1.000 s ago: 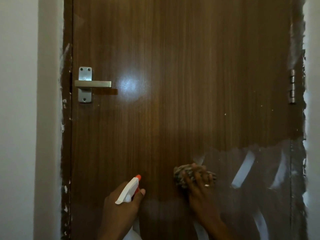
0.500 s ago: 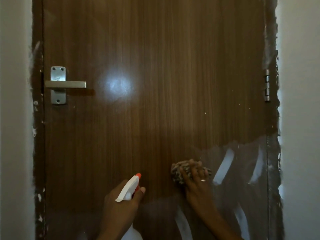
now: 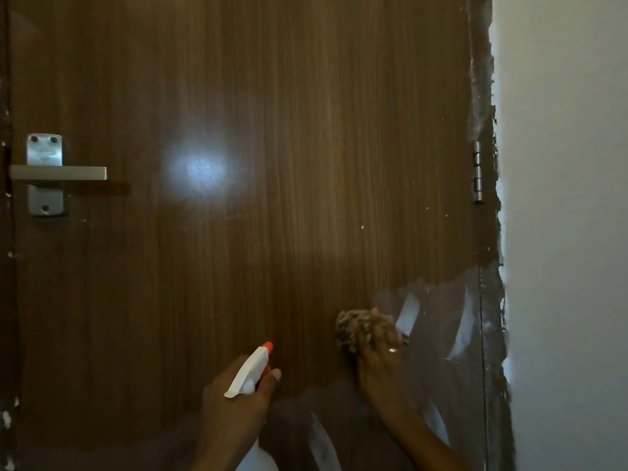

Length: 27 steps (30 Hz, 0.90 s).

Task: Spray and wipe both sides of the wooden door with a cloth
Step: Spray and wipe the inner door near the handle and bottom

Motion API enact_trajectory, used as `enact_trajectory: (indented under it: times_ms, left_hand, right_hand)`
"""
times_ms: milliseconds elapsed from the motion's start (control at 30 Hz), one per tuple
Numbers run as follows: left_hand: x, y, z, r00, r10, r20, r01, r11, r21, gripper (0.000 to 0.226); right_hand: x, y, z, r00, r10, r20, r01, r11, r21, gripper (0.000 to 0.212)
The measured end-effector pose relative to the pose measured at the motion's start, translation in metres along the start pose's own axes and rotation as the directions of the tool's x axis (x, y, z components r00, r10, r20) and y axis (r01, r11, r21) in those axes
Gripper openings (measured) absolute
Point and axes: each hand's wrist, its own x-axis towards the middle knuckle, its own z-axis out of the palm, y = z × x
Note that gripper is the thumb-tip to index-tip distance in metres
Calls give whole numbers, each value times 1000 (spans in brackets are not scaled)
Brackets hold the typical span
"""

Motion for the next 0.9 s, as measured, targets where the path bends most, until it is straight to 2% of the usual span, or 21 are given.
enact_trajectory:
  times_ms: [67, 100, 133, 200, 233, 300, 367, 467, 567, 633, 700, 767, 833, 900]
  left_hand:
    - [1, 3, 9, 1000, -23, 8, 23, 1000, -14, 58]
    - [0, 4, 13, 1000, -27, 10, 28, 999, -19, 59]
    - [0, 5, 17, 1000, -29, 12, 29, 999, -28, 60]
    - [-1, 6, 26, 1000, -15, 8, 15, 999, -33, 59]
    - [-1, 6, 29, 1000, -7, 16, 7, 1000, -25, 57]
    - [-4, 9, 37, 999, -22, 38, 24, 999, -31, 54]
    - [-8, 11, 46, 999, -22, 30, 22, 999, -28, 52]
    - [-14, 11, 61, 999, -19, 30, 19, 1000, 1, 54]
    - [-18, 13, 73, 995, -83, 63, 86, 995, -47, 56]
    - [-24, 18, 79, 996, -65, 53, 67, 997, -38, 56]
    - [-28, 19, 84, 999, -40, 30, 41, 998, -40, 62]
    - [-29, 18, 89, 999, -27, 23, 28, 998, -63, 76]
    - [-27, 22, 94, 994, -93, 65, 94, 995, -21, 68]
    - [-25, 22, 97, 977, -177, 118, 174, 984, 29, 62]
  right_hand:
    - [35, 2, -9, 959, 282, -13, -280, 956, 93, 65]
    - [52, -2, -12, 929, 370, -22, -365, 924, 117, 62]
    - [64, -8, -14, 920, 393, -19, -388, 914, 117, 61]
    - [68, -18, -11, 967, 254, -8, -252, 962, 101, 62]
    - [60, -19, -6, 992, 130, -5, -129, 987, 91, 65]
    - [34, -9, 2, 995, -99, -1, 99, 995, 13, 75]
    - [4, 12, 9, 988, -151, 12, 152, 987, -55, 86]
    - [-19, 44, 5, 999, 33, 8, -33, 998, -46, 100]
    - [8, 69, -5, 984, 176, 9, -176, 984, 4, 77]
    - [47, 72, -17, 931, 366, -1, -364, 926, 99, 69]
    - [75, 64, -22, 894, 447, -42, -444, 894, 61, 63]
    - [78, 52, -20, 947, 316, -58, -315, 949, 22, 70]
    - [44, 45, -12, 994, 106, -15, -106, 994, -8, 85]
    - [3, 64, -6, 999, 6, 38, -4, 999, -43, 78]
